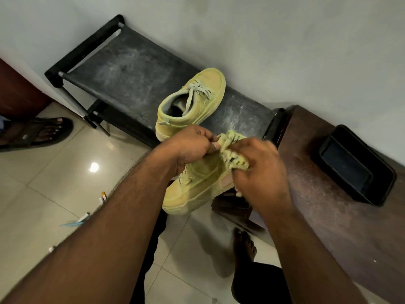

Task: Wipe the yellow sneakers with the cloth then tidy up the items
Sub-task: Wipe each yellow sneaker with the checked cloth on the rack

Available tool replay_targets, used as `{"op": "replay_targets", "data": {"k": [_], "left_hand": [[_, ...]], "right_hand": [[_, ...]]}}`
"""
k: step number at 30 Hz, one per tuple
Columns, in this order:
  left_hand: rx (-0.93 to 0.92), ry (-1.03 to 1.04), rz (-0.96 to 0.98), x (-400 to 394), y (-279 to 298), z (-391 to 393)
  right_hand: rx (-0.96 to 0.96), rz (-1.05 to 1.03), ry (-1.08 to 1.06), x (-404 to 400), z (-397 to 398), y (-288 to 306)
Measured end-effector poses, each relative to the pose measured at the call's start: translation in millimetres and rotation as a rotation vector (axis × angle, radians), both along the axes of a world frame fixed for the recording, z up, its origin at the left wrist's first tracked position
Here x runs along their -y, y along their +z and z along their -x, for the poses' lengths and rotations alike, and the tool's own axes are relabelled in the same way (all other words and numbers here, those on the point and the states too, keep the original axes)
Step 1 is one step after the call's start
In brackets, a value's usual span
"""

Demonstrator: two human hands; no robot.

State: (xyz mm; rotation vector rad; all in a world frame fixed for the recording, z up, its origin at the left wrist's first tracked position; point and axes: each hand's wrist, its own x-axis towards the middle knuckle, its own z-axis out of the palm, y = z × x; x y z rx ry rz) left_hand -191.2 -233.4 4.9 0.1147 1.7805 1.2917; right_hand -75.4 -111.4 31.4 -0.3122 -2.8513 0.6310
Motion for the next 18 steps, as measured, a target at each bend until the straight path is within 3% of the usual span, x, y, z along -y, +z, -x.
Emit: {"op": "replay_targets", "data": {"k": [3, 7, 12, 15, 18], "left_hand": [[-0.013, -0.008, -0.003, -2.7, -1.4, -0.8], [0.039, 0.046, -0.074, -3.2, 1.7, -4.0], [-0.002, -0.018, -0.127, -2.2, 4.8, -4.5], [0.007, -0.039, -0.134, -0.6, 5.5, -4.6], [-0.028, -0.130, -0.158, 4.0, 6.4, -3.1]], "right_hand": [[0.053, 0.068, -0.153, -25.2, 4.0, -11.0], [-0.054, 0.075, -0.009, -12.2, -1.1, -4.3], [-0.001, 0.238, -0.094, -30.7, 1.8, -6.3], [-0.108, 0.260, 0.034, -28.5, -2.6, -0.6], [-0.118, 0.401, -0.035, -31.1, -0.5, -3.7]]}}
